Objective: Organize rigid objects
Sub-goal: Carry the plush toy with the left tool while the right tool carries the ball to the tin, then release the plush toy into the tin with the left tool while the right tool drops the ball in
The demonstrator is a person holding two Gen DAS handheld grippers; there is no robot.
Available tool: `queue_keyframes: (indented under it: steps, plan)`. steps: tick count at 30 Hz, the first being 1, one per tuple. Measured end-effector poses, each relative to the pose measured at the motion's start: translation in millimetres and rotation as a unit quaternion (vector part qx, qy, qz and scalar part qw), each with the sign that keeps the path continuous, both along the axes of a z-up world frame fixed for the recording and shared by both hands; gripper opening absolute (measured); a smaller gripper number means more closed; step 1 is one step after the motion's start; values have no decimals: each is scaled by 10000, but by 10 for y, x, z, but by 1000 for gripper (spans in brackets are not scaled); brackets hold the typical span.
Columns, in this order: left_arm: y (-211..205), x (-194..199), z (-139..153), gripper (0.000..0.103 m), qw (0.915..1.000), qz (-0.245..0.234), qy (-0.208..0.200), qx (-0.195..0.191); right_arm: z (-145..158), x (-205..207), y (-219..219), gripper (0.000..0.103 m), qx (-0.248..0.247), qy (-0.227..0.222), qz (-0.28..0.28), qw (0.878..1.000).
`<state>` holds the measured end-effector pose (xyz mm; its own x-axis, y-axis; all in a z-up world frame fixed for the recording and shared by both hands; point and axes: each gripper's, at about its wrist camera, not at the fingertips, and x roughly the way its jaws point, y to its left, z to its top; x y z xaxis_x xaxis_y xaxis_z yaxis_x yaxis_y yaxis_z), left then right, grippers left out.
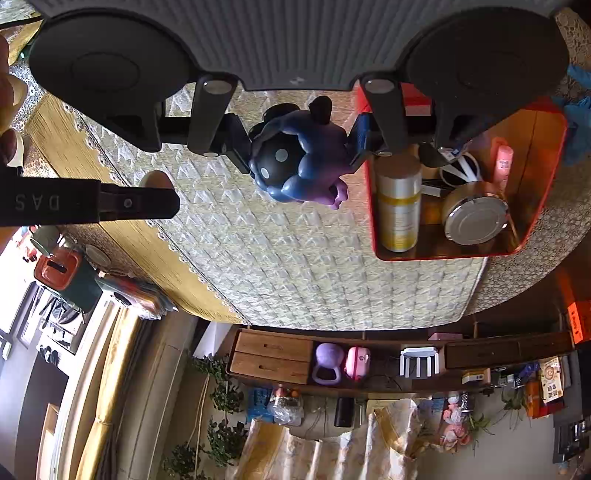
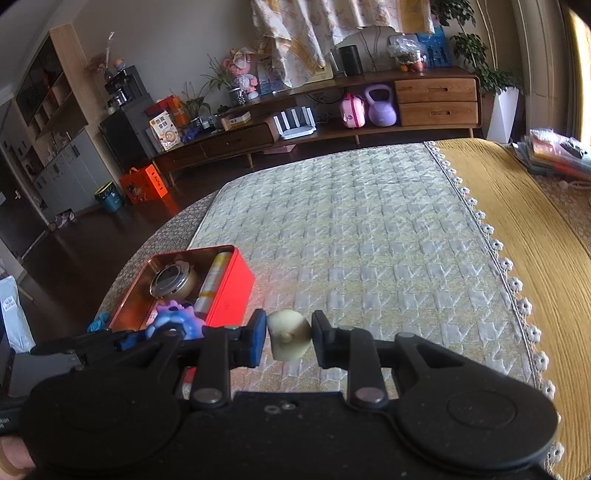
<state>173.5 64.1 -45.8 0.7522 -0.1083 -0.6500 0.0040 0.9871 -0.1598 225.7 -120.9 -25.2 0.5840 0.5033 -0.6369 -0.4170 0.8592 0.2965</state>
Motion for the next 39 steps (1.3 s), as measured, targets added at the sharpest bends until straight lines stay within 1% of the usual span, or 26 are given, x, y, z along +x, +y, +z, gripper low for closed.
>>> queue_keyframes:
  steps: [10, 19, 21, 24, 27, 31, 35, 39]
  plan:
    - [656, -203, 187, 53, 9984, 550, -140, -25, 92, -228, 534, 25, -273, -318, 607, 9973]
    - [1179, -220, 240, 53, 9952, 954, -168, -114, 74, -294, 1017, 25, -666, -643, 1008, 9906]
    - [1299, -194, 215, 53, 9946, 1017, -91, -181, 53, -288, 1123, 25, -775, -731, 1108, 9881]
    - [1411, -124, 150, 53, 9943, 1050, 55, -169, -24, -286, 1293, 25, -982, -884, 1254, 9833]
    - [1508, -12, 33, 53, 9938, 1063, 287, -167, -126, -292, 1467, 25, -1244, -1049, 1403, 9766]
    - [1552, 118, -99, 53, 9947, 911, 448, -156, -288, -244, 1685, 25, -1554, -1139, 1558, 9688]
    - [1515, 238, -217, 53, 9951, 794, 590, -71, -467, -144, 1828, 25, -1744, -1022, 1644, 9654]
    - [1512, 339, -301, 53, 9948, 747, 694, -52, -575, -79, 1924, 25, -1859, -891, 1749, 9628]
